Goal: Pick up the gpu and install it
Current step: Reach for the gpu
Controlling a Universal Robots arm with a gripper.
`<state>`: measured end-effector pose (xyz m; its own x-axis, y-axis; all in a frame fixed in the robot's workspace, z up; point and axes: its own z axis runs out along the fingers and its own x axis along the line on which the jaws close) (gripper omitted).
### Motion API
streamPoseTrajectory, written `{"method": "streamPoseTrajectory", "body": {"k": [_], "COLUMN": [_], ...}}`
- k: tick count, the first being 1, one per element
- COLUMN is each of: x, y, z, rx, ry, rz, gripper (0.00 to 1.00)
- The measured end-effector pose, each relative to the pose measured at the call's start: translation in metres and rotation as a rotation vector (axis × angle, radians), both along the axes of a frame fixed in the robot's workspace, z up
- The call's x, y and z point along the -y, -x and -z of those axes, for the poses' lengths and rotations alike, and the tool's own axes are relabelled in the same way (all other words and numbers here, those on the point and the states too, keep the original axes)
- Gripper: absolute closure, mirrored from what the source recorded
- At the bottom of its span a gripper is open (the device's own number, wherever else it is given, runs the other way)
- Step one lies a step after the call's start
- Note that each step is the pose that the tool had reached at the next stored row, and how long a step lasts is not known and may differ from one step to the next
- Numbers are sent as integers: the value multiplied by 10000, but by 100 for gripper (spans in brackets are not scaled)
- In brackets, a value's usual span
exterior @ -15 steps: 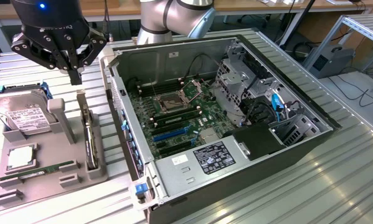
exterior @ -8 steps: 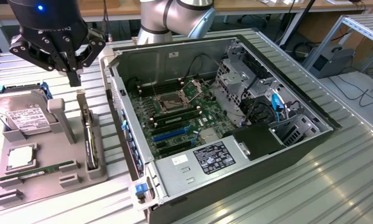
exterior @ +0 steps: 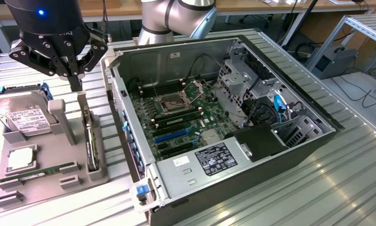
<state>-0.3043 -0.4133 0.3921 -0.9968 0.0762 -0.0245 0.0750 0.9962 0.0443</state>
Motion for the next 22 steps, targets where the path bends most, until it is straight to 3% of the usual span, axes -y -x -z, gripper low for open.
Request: {"method": "streamPoseTrajectory", "body": {"k": [22], "x": [236], "y": [0], "z": [5], "rx": [0], "ry": [5], "rz": [1], "gripper": [89]}}
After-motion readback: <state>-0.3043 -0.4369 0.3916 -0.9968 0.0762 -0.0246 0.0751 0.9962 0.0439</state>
